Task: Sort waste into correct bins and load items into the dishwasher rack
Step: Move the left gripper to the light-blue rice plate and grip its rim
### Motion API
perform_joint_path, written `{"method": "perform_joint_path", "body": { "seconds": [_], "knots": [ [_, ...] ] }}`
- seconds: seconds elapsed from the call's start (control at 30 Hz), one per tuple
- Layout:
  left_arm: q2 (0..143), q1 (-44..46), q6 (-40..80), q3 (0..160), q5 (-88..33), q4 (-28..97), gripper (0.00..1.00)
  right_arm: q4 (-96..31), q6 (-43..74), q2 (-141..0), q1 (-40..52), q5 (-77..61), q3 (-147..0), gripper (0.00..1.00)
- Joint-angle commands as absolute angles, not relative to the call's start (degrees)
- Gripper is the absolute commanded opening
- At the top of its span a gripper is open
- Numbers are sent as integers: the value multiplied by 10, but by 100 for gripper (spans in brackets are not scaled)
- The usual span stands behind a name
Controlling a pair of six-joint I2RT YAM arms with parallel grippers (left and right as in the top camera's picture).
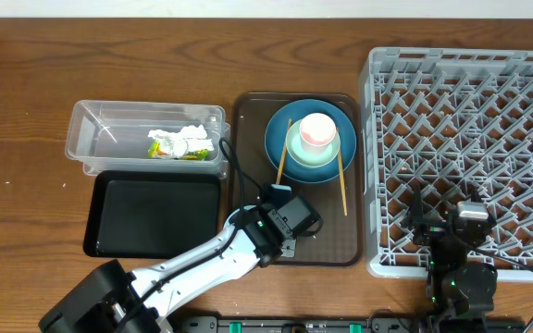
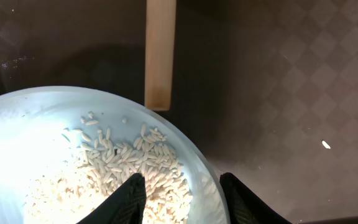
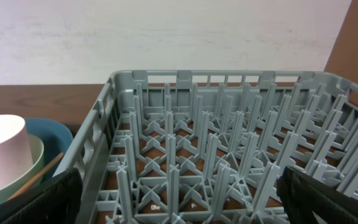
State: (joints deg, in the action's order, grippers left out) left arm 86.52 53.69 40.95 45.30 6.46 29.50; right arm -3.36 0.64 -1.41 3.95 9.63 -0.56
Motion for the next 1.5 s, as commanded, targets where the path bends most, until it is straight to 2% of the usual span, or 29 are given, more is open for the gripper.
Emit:
{"method": "perform_joint_path", "body": {
  "seconds": [0.0, 0.33, 0.43, 0.93, 0.97, 1.2, 1.47],
  "knots": [
    [868, 538, 417, 451, 81, 295, 41, -34, 12, -14, 46, 96, -3, 99],
    [868, 538, 417, 451, 80, 295, 40, -34, 12, -14, 46, 96, -3, 99],
    [868, 538, 417, 451, 80, 294, 36, -34, 12, -14, 46, 96, -3, 99],
    [881, 538, 419, 447, 83, 282, 36, -34, 12, -14, 46, 96, -3, 99],
    [886, 538, 419, 446, 82, 279, 36, -34, 12, -14, 46, 96, -3, 99],
    [890, 538, 419, 447, 82, 279, 11, -34, 12, -14, 46, 96, -3, 99],
    [869, 538, 419, 448, 82, 282, 9, -34, 12, -14, 46, 96, -3, 99]
  ]
}}
